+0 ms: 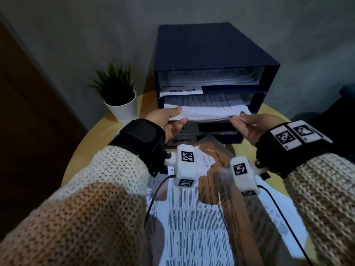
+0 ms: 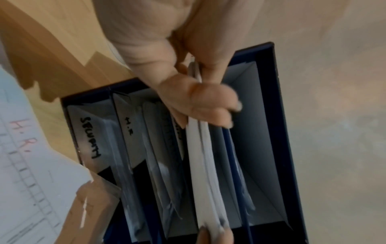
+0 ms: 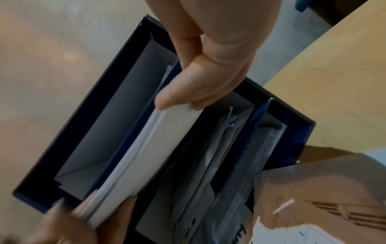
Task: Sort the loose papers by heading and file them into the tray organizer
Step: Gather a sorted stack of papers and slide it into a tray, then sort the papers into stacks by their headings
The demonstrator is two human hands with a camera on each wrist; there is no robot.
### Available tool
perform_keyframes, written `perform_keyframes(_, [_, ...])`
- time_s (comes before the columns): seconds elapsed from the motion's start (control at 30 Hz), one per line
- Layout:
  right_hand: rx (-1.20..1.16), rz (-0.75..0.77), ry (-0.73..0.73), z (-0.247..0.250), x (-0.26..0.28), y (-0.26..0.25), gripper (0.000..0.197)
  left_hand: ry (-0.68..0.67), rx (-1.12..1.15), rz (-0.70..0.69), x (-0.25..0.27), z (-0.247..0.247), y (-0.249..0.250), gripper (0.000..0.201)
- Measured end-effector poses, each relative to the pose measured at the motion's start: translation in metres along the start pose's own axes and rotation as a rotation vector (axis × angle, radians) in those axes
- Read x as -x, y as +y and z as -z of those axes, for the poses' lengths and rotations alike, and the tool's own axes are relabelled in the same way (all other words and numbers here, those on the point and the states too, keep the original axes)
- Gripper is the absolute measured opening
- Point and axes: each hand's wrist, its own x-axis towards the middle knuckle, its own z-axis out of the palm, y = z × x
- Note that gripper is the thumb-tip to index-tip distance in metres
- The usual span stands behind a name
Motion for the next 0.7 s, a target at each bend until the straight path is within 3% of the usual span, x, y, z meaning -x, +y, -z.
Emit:
perform_keyframes(0.17, [-0.056, 0.084, 0.005, -0.009, -0.017, 0.005, 0.013, -0.046, 0.403, -0.082, -0.008, -0.017, -0.003, 0.009])
perform_keyframes(0.37, [-0.063, 0.231, 0.001, -0.026, -0.027, 0.008, 0.009, -0.001, 0.283, -0.224, -0.030, -0.027, -0.003, 0.041])
perform_keyframes(0.53, [0.038, 0.198, -0.093, -0.031, -0.027, 0.010, 0.021, 0.005, 0.333, -0.228, -0.034, -0.031, -0.001, 0.023])
perform_keyframes(0.6, [0.031, 0.196, -0.106, -0.028, -0.023, 0.011, 0.016, -0.007, 0.341, -0.223, -0.032, -0.029, -0.003, 0.026])
perform_keyframes(0.7, [0.111, 0.180, -0.121, -0.018, -0.013, 0.012, 0.029, -0.042, 0.283, -0.230, -0.027, -0.021, -0.011, 0.021])
